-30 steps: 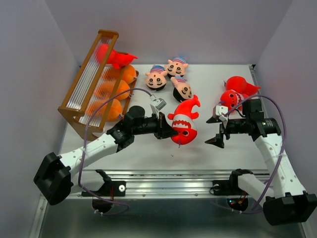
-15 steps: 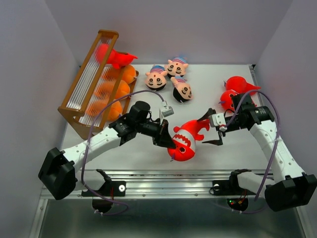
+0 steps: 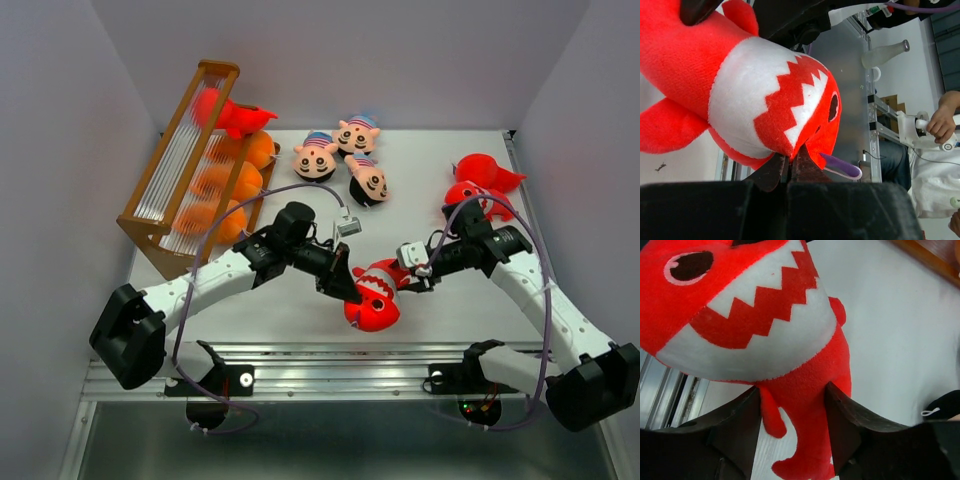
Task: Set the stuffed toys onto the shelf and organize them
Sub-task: Pass the stuffed toy from the left arm to the right
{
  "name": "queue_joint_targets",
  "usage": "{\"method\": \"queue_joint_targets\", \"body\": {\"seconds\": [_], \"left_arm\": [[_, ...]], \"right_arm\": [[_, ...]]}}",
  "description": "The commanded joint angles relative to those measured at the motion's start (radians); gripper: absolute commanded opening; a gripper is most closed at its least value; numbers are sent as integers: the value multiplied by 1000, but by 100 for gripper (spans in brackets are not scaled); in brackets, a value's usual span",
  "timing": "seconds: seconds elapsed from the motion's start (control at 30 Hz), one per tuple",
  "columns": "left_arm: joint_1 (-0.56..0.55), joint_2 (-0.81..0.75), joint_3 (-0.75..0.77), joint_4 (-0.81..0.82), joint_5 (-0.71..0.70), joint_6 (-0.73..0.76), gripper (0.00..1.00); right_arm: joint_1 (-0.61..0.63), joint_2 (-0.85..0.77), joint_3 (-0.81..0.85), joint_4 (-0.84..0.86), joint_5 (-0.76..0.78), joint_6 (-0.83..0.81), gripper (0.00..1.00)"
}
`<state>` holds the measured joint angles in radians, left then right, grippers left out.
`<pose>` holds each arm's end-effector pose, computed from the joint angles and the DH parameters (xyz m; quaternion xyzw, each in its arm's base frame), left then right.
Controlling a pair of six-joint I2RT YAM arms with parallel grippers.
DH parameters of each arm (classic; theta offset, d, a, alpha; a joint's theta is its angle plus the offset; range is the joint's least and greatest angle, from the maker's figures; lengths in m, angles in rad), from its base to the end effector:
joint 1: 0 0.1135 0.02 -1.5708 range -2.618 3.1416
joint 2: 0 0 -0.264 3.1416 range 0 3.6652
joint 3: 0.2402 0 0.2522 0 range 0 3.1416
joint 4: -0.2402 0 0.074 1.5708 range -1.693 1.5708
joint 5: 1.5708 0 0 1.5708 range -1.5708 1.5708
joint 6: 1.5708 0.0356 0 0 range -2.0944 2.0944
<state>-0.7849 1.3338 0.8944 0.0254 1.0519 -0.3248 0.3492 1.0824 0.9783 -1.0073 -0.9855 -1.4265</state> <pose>0.1827 -0.2262 0.2833 0.4324 0.6425 -0.6064 0.1804 0.1661 0.0920 0.2969 -0.7335 0.4579 0.2925 0.4085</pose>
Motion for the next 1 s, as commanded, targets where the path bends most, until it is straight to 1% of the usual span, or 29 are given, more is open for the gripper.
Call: {"method": "queue_joint_targets", "body": {"seconds": [0.0,0.03,0.13,0.17,0.27,0.33,0.37,0.4,0.5,0.53,0.57,0.6,0.7,0.73,0.8,0.87,0.93,0.97], "left_arm": [[-1,-36,55,142,28,-20,0],[-1,-39,51,149,23,-31,0],[0,-62,29,195,-6,-56,0],[-1,-68,23,214,-12,-69,0],[1,-96,11,217,-65,-77,0],[1,-123,6,212,-108,-76,3],[1,-133,5,208,-127,-74,7],[3,-157,5,193,-171,-63,17],[4,-199,3,151,-243,-39,36],[6,-231,5,137,-310,-10,47],[7,-248,5,124,-340,7,53],[6,-289,5,105,-398,24,61],[6,-363,-9,87,-496,104,73],[6,-416,-21,84,-553,154,81],[6,-496,-37,74,-634,208,89],[4,-569,-63,70,-694,285,94],[4,-613,-83,70,-713,325,94],[4,-630,-100,68,-716,386,95]], "right_arm": [[19,20,-6,78,28,153,49],[19,27,2,84,27,205,38],[19,51,13,82,10,271,12],[19,56,13,76,1,303,1],[19,59,2,65,-42,368,1],[19,44,-9,67,-77,403,1],[19,39,-18,62,-88,429,1],[19,33,-23,64,-105,446,1],[19,13,-36,65,-123,504,1],[19,8,-41,65,-128,517,1],[19,4,-46,67,-133,543,1],[19,2,-53,64,-137,554,1],[19,-1,-67,52,-151,566,1],[19,-1,-76,52,-160,577,1],[19,1,-82,41,-182,571,1],[19,-1,-82,58,-194,606,1],[19,7,-81,59,-196,617,1],[19,11,-76,59,-193,621,1]]}}
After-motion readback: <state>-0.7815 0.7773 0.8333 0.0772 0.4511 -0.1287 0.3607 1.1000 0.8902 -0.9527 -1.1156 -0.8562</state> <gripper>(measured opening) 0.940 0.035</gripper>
